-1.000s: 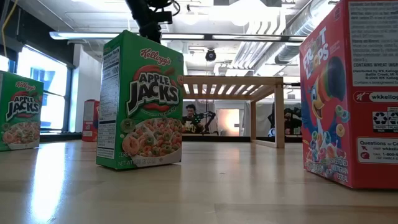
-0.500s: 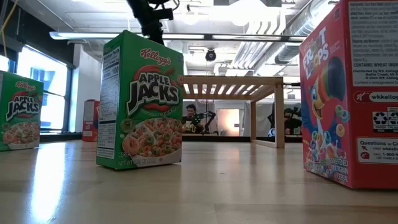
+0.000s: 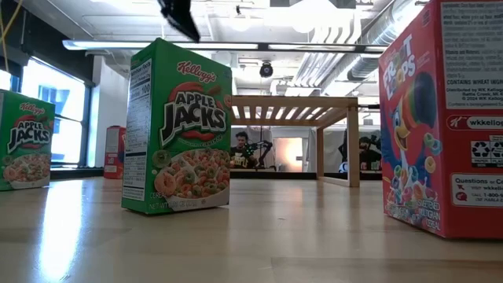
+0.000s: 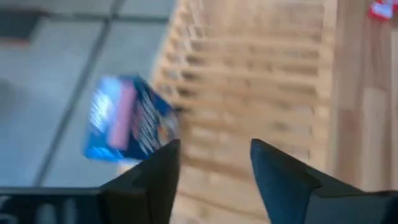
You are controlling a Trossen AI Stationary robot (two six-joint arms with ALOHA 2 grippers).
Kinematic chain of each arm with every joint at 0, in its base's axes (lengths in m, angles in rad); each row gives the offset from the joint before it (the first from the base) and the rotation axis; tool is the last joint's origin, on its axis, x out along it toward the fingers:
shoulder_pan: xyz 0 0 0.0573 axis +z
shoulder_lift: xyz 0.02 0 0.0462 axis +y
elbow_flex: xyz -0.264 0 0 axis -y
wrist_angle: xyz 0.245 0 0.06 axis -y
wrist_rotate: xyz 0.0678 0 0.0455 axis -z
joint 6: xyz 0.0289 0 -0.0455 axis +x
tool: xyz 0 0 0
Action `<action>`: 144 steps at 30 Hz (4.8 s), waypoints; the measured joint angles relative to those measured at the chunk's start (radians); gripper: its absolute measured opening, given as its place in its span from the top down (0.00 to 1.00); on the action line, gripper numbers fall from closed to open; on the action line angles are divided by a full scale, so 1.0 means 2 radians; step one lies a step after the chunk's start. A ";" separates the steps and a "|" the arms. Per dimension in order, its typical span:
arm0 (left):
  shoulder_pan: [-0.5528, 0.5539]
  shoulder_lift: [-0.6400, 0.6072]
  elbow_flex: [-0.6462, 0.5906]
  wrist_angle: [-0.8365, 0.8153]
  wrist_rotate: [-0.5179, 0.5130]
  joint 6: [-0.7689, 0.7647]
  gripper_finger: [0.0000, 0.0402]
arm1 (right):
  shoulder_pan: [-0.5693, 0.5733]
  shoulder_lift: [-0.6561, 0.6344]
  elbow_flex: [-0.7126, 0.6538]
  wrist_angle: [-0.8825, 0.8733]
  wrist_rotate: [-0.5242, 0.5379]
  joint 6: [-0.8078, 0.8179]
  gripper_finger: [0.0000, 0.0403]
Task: Stack cereal on shelf
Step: Put the middle blue cereal box on the shelf, then put the middle red cereal box on the shelf
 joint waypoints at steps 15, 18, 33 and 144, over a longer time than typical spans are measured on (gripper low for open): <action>0.008 -0.049 -0.329 0.389 -0.019 -0.054 0.98 | 0.000 0.000 0.000 0.000 0.000 0.000 1.00; 0.014 -0.047 -0.340 0.404 -0.036 -0.055 0.98 | 0.000 0.000 0.000 0.000 0.000 0.000 1.00; 0.045 -0.047 -0.347 0.432 -0.046 -0.049 0.98 | 0.000 0.000 0.000 0.000 0.000 0.000 1.00; -0.159 -0.176 -0.652 0.958 0.147 -0.184 0.98 | -0.001 0.000 0.000 0.056 -0.012 0.012 1.00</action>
